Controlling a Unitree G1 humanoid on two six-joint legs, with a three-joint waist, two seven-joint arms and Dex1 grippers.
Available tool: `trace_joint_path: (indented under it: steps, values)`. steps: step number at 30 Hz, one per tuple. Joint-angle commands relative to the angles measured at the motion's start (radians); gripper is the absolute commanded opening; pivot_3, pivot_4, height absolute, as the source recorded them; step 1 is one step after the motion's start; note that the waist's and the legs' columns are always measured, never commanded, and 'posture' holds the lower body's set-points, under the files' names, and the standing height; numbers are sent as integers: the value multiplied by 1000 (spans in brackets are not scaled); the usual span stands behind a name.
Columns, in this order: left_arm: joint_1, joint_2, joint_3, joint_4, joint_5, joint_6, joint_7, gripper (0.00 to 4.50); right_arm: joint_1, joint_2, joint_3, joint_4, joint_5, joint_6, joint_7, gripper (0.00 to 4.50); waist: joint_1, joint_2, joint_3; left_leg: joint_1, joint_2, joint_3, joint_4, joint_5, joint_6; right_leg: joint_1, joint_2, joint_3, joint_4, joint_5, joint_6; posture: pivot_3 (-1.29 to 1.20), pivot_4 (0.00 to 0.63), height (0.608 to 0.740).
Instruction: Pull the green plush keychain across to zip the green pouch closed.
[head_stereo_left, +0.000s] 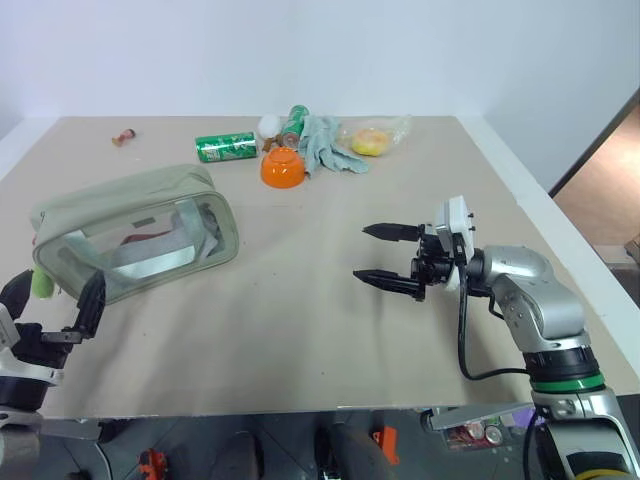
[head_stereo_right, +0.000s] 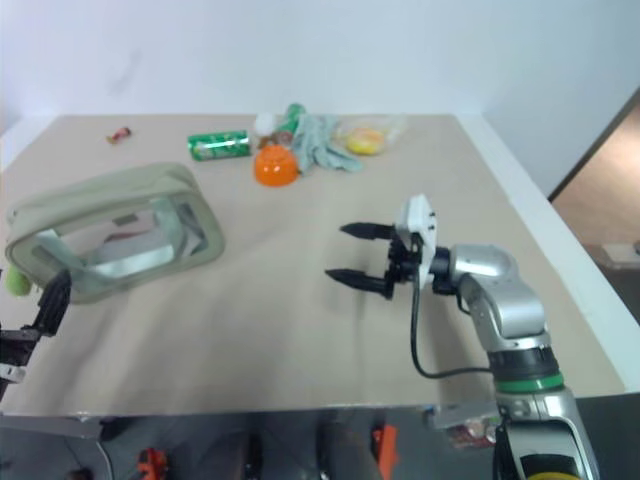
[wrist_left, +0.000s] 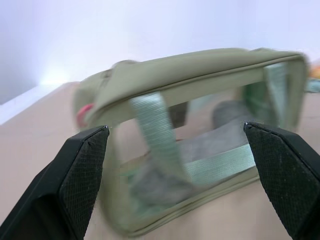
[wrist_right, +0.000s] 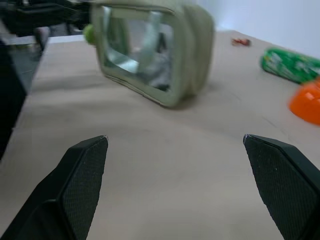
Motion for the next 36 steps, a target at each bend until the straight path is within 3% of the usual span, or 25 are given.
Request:
trace_joint_path:
  steps: [1,7,25,36]
  values:
    - [-81,94,62,40,-81,67,20,4482,-51,18,16,45,-24,-52,33,4500,2,0,0,0,0,-1,0,0,0,0,0,0,0,0,0,0,150,740]
    - [-173,221,63,108,-152,182,6,4482,-92,42,24,120,-77,-123,29,4500,-2,0,0,-1,2,-1,0,0,0,-1,1,2,1,1,0,0,150,740]
    - [-217,303,43,297,-52,187,-109,4482,17,3,3,21,-81,-104,-28,4500,-1,0,0,0,4,2,-1,-1,-2,-2,3,4,1,1,-1,0,150,740]
    - [-273,333,-12,393,26,155,-213,945,26,-4,4,24,-90,-114,-46,4500,0,0,0,0,5,7,-2,-1,-2,-2,1,5,1,0,-1,0,150,740]
